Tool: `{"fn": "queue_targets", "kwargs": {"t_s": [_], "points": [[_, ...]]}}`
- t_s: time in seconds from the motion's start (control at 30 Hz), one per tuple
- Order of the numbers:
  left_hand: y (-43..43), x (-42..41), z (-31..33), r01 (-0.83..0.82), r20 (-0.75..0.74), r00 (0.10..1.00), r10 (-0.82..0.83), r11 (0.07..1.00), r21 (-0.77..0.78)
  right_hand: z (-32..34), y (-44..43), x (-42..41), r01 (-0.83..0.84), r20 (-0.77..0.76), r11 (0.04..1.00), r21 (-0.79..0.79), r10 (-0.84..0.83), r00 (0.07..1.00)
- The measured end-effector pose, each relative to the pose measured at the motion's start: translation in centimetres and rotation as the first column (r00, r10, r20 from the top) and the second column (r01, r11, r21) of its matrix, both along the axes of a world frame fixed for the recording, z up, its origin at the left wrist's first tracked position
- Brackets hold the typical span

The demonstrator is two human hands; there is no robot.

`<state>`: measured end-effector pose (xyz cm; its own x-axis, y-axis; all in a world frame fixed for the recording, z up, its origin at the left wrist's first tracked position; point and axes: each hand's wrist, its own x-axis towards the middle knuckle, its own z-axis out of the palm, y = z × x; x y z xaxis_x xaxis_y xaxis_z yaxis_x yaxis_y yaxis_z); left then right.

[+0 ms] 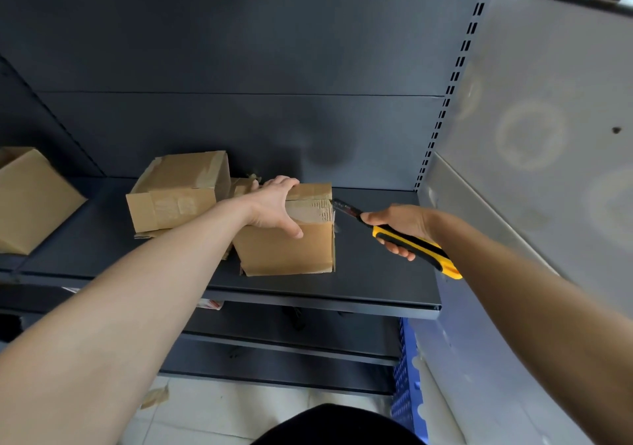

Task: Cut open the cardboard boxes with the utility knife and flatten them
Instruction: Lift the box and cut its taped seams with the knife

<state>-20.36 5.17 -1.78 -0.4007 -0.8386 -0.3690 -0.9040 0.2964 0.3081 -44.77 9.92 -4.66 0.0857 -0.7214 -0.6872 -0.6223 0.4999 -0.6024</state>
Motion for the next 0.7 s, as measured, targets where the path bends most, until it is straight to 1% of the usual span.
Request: {"fn": "queue_targets", "kwargs": {"t_s": [0.1, 0.23, 0.3, 0.37, 0.43, 0.5, 0.57, 0.6, 0.67, 0.7], "points": [[-0.2, 0.2, 0.0, 0.013, 0.004, 1.000, -0.013, 1.000, 0.014, -0.1, 0.8, 0.1, -0.010, -0.003, 1.000, 0.020, 0.010, 1.000], [-0.4, 0.0, 0.0, 0.000, 0.010, 1.000, -0.001, 0.999, 0.036, 1.2, 1.2, -0.5, -0.078, -0.048, 0.995, 0.063, 0.081, 0.996], [-0.5, 0.0, -0.3, -0.006, 0.016, 1.000, 0.006, 0.998, 0.060, 1.6, 1.1, -1.8, -0.047, -0.040, 0.998, 0.048, 0.049, 0.998], [-0.5, 0.0, -0.4, 0.009, 0.039, 0.999, -0.012, 0.997, 0.071, 1.6, 1.2, -3.4, 0.023, -0.002, 0.998, 0.055, -0.023, 1.000], [-0.3, -0.3, -0.2, 0.076, 0.072, 0.994, -0.082, 0.994, 0.081, 1.2, 1.3, -4.4, 0.087, -0.004, 0.995, 0.047, -0.087, 0.996], [0.2, -1.4, 0.3, 0.181, 0.108, 0.976, -0.190, 0.979, 0.092, 0.7, 1.0, -4.3, 0.182, 0.003, 0.982, -0.041, -0.182, 0.983], [0.7, -3.0, 0.5, 0.323, 0.151, 0.931, -0.333, 0.942, 0.086, 0.3, 0.6, -3.0, 0.301, 0.116, 0.946, -0.122, -0.288, 0.951], [0.8, -3.8, 0.5, 0.395, 0.173, 0.899, -0.401, 0.916, 0.073, 0.3, 0.4, -2.1, 0.345, 0.184, 0.929, -0.136, -0.318, 0.930], [1.0, -4.7, 0.5, 0.467, 0.202, 0.860, -0.468, 0.882, 0.057, 0.4, 0.1, -0.5, 0.350, 0.242, 0.926, -0.143, -0.310, 0.919], [0.9, -4.7, 0.5, 0.461, 0.197, 0.866, -0.460, 0.886, 0.045, 0.5, 0.0, -0.1, 0.325, 0.236, 0.935, -0.142, -0.287, 0.929]]}}
